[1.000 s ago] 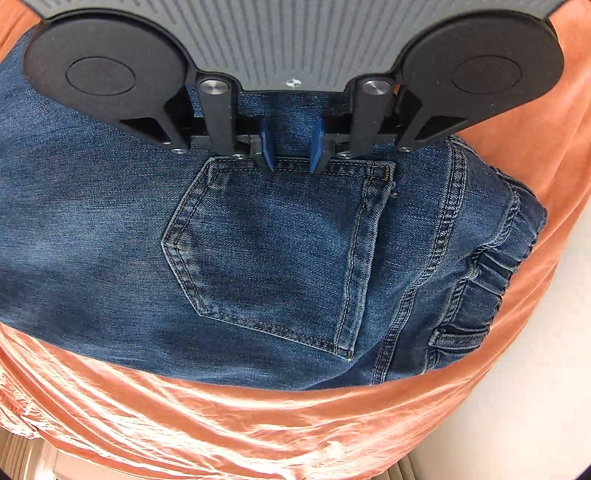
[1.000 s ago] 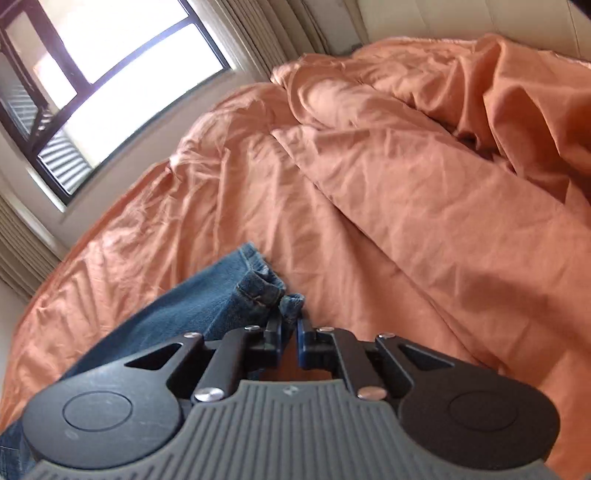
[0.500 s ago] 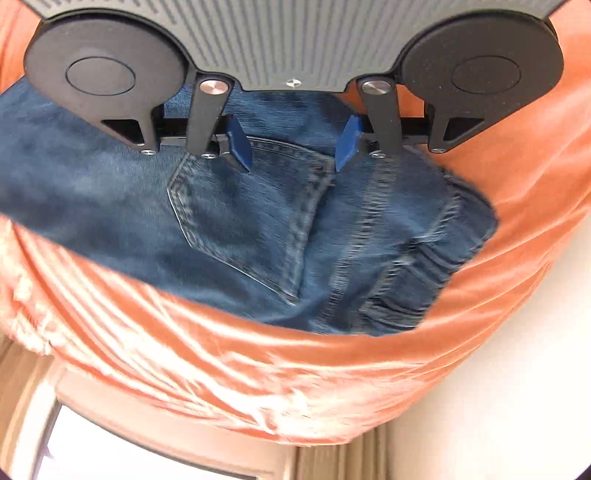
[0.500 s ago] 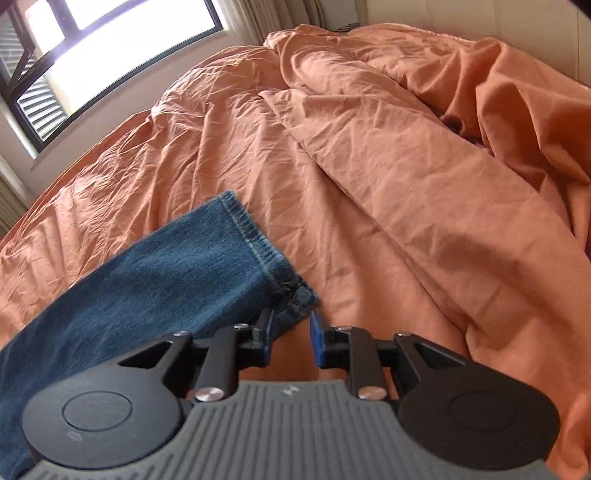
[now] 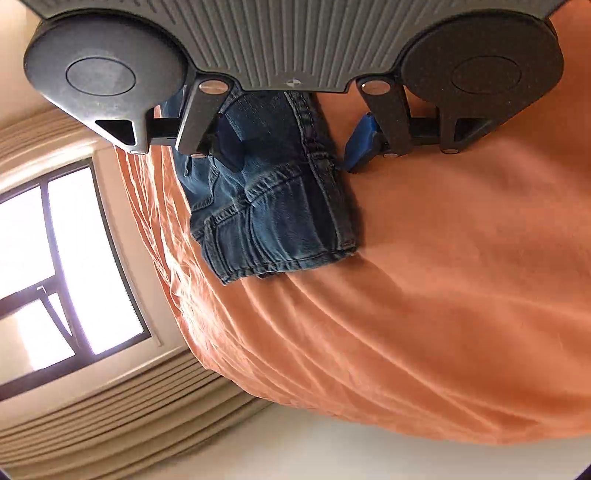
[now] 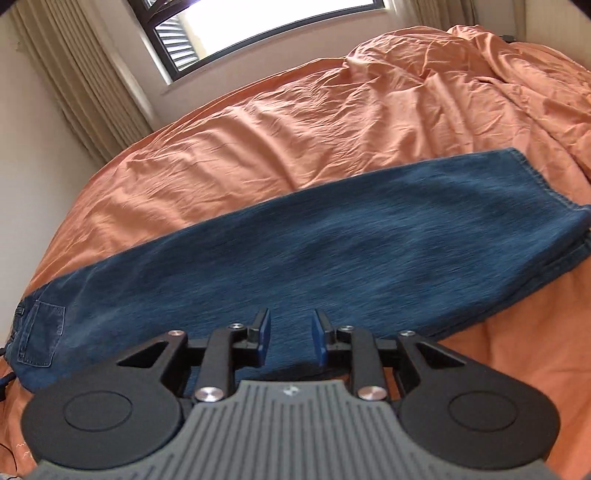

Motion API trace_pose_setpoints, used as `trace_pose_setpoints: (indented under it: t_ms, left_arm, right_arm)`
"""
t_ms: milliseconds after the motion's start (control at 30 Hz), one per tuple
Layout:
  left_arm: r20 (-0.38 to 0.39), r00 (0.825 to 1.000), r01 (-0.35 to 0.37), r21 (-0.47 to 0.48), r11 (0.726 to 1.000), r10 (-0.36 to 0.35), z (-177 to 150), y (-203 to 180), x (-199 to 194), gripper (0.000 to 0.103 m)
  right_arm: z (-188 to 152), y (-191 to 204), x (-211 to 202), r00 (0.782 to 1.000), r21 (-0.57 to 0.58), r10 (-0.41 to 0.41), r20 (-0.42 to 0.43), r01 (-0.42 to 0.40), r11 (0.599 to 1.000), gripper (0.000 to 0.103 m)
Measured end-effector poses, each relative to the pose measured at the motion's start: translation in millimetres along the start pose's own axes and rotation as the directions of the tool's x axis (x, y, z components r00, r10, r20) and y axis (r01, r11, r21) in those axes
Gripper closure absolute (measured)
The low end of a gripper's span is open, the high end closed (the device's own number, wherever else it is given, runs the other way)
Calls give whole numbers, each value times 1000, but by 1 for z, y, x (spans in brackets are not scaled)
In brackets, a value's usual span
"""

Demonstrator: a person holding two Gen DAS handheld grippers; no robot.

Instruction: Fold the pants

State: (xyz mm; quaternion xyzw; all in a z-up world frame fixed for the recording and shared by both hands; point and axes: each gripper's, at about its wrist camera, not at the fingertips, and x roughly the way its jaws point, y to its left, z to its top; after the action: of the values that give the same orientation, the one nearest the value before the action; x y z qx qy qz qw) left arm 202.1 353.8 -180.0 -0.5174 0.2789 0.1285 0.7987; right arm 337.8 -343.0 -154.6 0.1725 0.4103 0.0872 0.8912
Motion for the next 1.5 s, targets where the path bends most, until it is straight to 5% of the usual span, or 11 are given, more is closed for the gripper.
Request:
trace_pose_setpoints:
  t_ms: [100, 133, 233, 333, 500, 633, 733, 900, 1000, 1267, 1500]
  left_arm:
    - [14, 999, 37, -31, 999, -37, 4, 5, 14, 36]
    - [10, 1000, 16, -26, 1000, -16, 5, 2, 18, 49]
    - [42, 997, -64, 131, 989, 59, 7, -22, 14, 80]
    - [82, 995, -69, 259, 963, 49, 8, -57, -10, 88]
    - [118, 989, -133, 411, 902, 93, 14, -90, -20, 88]
    - [84, 970, -243, 420, 874, 229, 15, -52, 10, 88]
    - [79, 965, -260, 438, 861, 251, 6, -39, 23, 87]
    - [60, 962, -264, 469, 843, 267, 9, -48, 6, 63]
    - [86, 957, -277, 558, 782, 278, 3, -61, -20, 56]
    - [27, 973, -169, 764, 622, 231, -59, -95, -72, 53]
    - [-30, 981, -85, 822, 563, 191, -92, -108, -80, 53]
  right_arm:
    - [-11, 22, 9, 1000, 9, 8, -26, -7, 1000, 81]
    - [-15, 29, 10, 999, 4, 4, -34, -4, 1000, 81]
    - [-23, 47, 10, 998, -16, 10, -56, -11, 1000, 79]
    - [-33, 64, 7, 994, -26, 56, -89, -59, 998, 72]
    - [-54, 88, 3, 990, -27, 96, -107, -99, 995, 70]
    - [-72, 99, 7, 991, -23, 86, -105, -89, 996, 70]
    - [-82, 107, 6, 992, -15, 85, -96, -87, 996, 70]
    - [-100, 138, -5, 987, -93, 130, -95, -139, 986, 70]
    - [-114, 165, -10, 981, -171, 163, -100, -179, 969, 70]
    - [-156, 242, -1, 964, -398, 222, -143, -262, 879, 69]
    - [-191, 298, 31, 966, -582, 174, -191, -254, 772, 64]
